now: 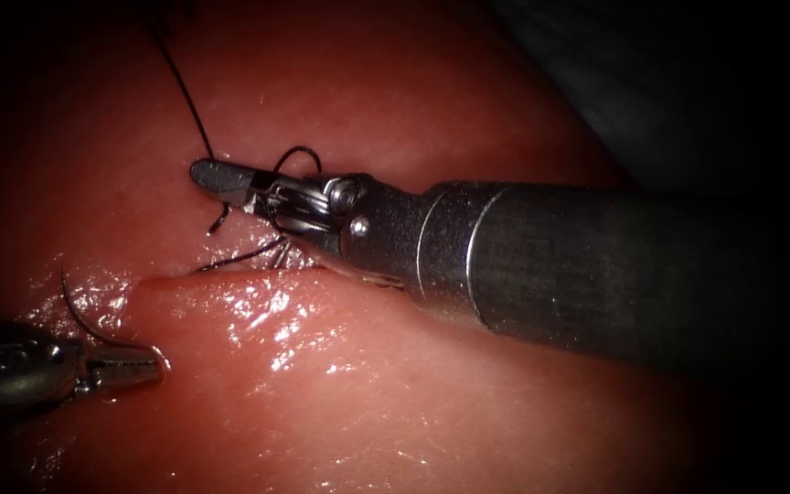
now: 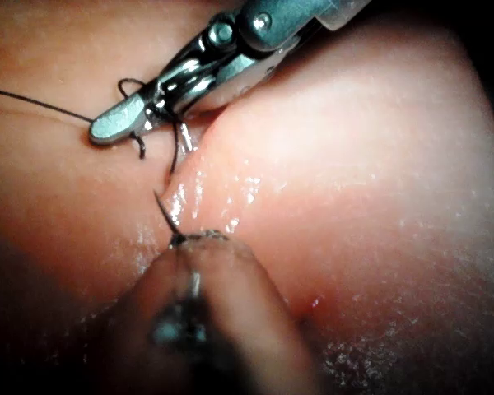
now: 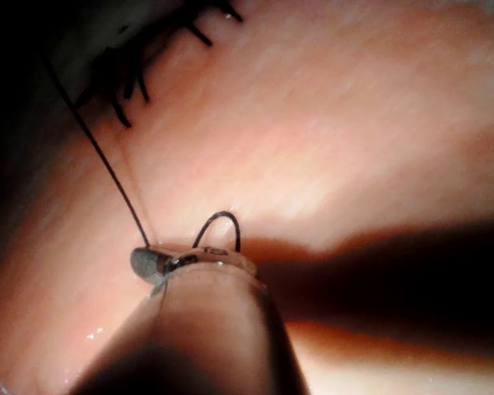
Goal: Wound Closure
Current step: Use the right gripper to throw the needle through the bottom of the wound
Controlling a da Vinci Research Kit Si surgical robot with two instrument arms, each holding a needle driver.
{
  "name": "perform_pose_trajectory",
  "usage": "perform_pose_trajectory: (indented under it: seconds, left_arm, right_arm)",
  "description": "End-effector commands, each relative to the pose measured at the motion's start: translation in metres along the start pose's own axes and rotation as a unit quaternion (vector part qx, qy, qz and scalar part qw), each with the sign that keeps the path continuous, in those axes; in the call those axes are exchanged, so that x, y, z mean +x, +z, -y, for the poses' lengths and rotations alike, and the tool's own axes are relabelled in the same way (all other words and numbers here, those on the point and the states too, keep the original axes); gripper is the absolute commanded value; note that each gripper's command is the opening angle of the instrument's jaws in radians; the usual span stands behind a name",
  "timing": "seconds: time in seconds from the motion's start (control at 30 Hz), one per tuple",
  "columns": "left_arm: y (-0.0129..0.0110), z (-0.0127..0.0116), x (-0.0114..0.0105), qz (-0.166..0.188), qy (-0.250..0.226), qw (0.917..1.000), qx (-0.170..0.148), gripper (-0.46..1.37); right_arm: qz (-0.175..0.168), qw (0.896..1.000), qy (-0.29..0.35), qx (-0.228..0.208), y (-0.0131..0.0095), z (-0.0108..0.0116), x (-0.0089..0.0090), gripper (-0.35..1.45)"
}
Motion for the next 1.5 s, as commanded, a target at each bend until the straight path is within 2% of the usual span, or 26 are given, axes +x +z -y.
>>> perform_pose_trajectory:
  seconds: [0.03,0.13,0.17,0.2,0.27,0.37,0.43,0.53,0.77,0.93,1.03,1.13,1.23,1.3,1.37,1.4,1.5]
  left_arm:
    - [-0.0001,-0.0001,0.0,0.0,0.0,1.0,-0.003,-0.35]
    - [-0.0002,-0.0002,-0.0001,-0.001,0.0,1.0,-0.003,-0.35]
    - [-0.0003,-0.0003,-0.0001,-0.001,0.003,1.0,-0.003,-0.35]
    - [-0.0003,-0.0004,-0.0001,-0.001,0.003,1.0,-0.003,-0.35]
    - [-0.0004,-0.0004,-0.0001,-0.001,0.003,1.0,-0.002,-0.35]
    - [-0.0004,-0.0004,-0.0001,-0.001,0.003,1.0,-0.002,-0.35]
    - [-0.0005,-0.0005,-0.0001,-0.001,0.006,1.0,-0.003,-0.35]
    - [-0.0007,-0.0006,-0.0001,0.0,0.011,0.9999,-0.006,-0.35]
    - [-0.0015,-0.0011,0.0001,-0.019,0.028,0.9993,-0.017,-0.35]
    - [-0.0028,-0.0017,0.0005,-0.028,0.035,0.9981,-0.042,-0.35]
    - [-0.0039,-0.0019,0.0005,-0.042,0.048,0.9957,-0.068,-0.04]
    - [-0.0046,-0.0018,0.0006,-0.048,0.052,0.9942,-0.082,0.05]
    - [-0.0056,-0.0015,0.0007,-0.068,0.054,0.9912,-0.1,0.31]
    - [-0.0063,-0.0011,0.0008,-0.081,0.054,0.9892,-0.11,0.51]
    - [-0.0068,-0.0006,0.0009,-0.085,0.051,0.9881,-0.118,0.84]
    - [-0.007,-0.0002,0.001,-0.088,0.05,0.9872,-0.123,0.94]
    - [-0.0073,0.0008,0.0014,-0.104,0.05,0.9842,-0.135,1.07]
  right_arm:
    - [0.0,1.0,-0.007,0.0,0.0,0.0,0.0,-0.35]
    - [0.0,1.0,-0.022,0.0,0.0,0.0001,-0.0001,-0.35]
    - [0.0,1.0,-0.025,0.0,0.0,0.0001,-0.0001,-0.25]
    - [0.0,1.0,-0.031,0.0,0.0,0.0002,0.0,-0.04]
    - [0.0,0.999,-0.036,0.0,0.0001,0.0002,0.0,0.14]
    - [-0.001,0.998,-0.057,0.0,0.0001,0.0002,0.0,0.84]
    - [-0.005,0.995,-0.098,-0.002,0.0001,0.0003,0.0001,1.12]
    - [-0.013,0.99,-0.144,-0.005,0.0001,0.0005,0.0003,1.3]
    - [-0.025,0.978,-0.208,-0.017,-0.0003,0.0016,0.0009,1.42]
    - [-0.026,0.975,-0.221,-0.018,-0.0012,0.003,0.0022,1.36]
    - [-0.031,0.975,-0.221,-0.005,-0.002,0.0036,0.0029,1.38]
    - [-0.033,0.975,-0.22,0.002,-0.0025,0.0038,0.0031,1.37]
    - [-0.031,0.975,-0.221,0.005,-0.0034,0.0042,0.0031,1.38]
    - [-0.029,0.974,-0.226,0.005,-0.0039,0.0044,0.003,1.37]
    - [-0.028,0.973,-0.229,0.006,-0.0045,0.0046,0.0029,1.36]
    - [-0.027,0.972,-0.232,0.006,-0.0047,0.0046,0.0028,1.37]
    - [-0.024,0.971,-0.237,0.007,-0.0057,0.0049,0.0027,1.38]
